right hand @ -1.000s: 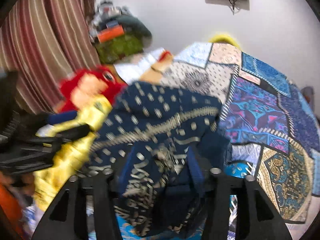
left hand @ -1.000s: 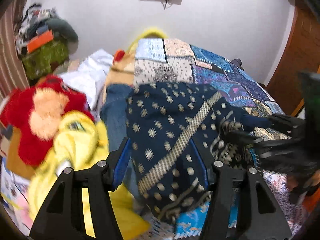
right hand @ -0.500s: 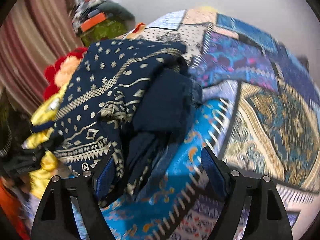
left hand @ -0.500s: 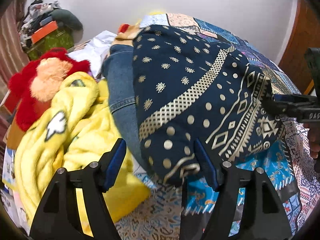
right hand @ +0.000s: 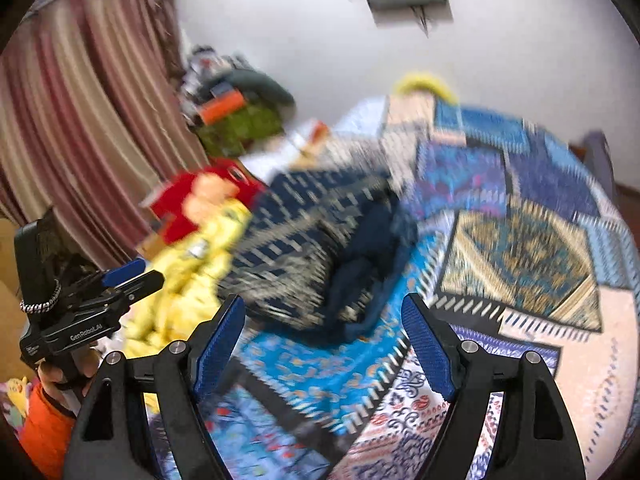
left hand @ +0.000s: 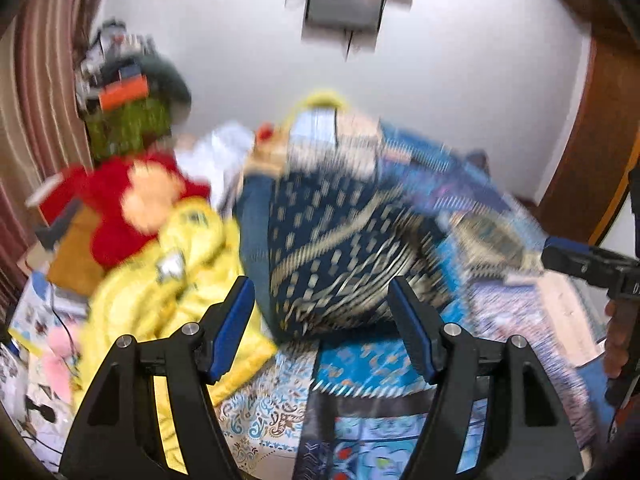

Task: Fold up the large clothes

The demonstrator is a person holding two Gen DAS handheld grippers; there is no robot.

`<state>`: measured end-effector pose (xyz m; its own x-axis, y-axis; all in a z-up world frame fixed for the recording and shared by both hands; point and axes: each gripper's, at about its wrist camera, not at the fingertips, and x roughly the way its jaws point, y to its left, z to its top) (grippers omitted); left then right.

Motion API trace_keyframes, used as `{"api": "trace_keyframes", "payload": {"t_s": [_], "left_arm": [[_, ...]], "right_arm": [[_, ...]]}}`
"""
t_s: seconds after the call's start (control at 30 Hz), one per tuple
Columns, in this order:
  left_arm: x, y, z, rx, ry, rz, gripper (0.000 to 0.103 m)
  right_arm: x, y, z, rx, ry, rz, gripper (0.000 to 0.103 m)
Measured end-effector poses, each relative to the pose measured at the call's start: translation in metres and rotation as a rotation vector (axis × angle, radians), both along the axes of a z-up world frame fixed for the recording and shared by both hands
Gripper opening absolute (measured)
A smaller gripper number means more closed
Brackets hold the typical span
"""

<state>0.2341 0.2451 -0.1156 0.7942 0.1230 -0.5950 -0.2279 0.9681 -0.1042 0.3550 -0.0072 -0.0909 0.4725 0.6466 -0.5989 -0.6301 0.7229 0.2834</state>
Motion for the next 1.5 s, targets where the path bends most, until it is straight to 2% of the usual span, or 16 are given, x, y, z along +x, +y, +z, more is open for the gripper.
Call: {"api": "trace_keyframes", "payload": {"t_s": [0.2,0.3,0.43,0.6,0.7,0.8,0.87,0.93,1.0,1.17,1.5], "left_arm": [[-0.062,-0.041,0.089,0.081,-0.218,-0.002,0.069],[-0.090,-0.059,0.118,0.089,-0.307,-0.007,0.069],[-0.123,-0.079,0.142,0.066,-0.410,-0.020,0.069],[-0.158,-0.097,0.151,0.084,-0.491,0.004,0.069],[-0.171,-0.103,0.153,0.083,-0.513,0.022,0.069],[-0.179,-0.108,0.152,0.093,-0.517,0.038,0.069],[-0.182,-0.108,0.150,0.098,-0.513,0.044,0.073],[-0.184,-0.108,0.148,0.095,-0.512,0.059,0.090],[-0.186,-0.106,0.148,0.094,-0.514,0.078,0.096],[-0.189,-0.105,0.146,0.096,-0.504,0.097,0.101],[-0.186,-0.108,0.140,0.127,-0.481,0.116,0.102]], "right_arm": [[-0.065,-0.028,0.084,0.111,-0.215,-0.013,0.079],[-0.099,-0.047,0.117,0.175,-0.310,-0.030,0.079],[-0.138,-0.066,0.145,0.237,-0.397,-0.056,0.079],[-0.168,-0.077,0.152,0.266,-0.420,-0.072,0.079],[-0.182,-0.077,0.149,0.251,-0.420,-0.075,0.080],[-0.192,-0.077,0.146,0.223,-0.430,-0.065,0.090],[-0.199,-0.076,0.144,0.205,-0.448,-0.083,0.095],[-0.202,-0.075,0.143,0.189,-0.454,-0.093,0.097],[-0.205,-0.074,0.142,0.185,-0.453,-0.102,0.100],[-0.206,-0.072,0.141,0.176,-0.457,-0.126,0.103],[-0.204,-0.068,0.136,0.169,-0.441,-0.104,0.103]]}}
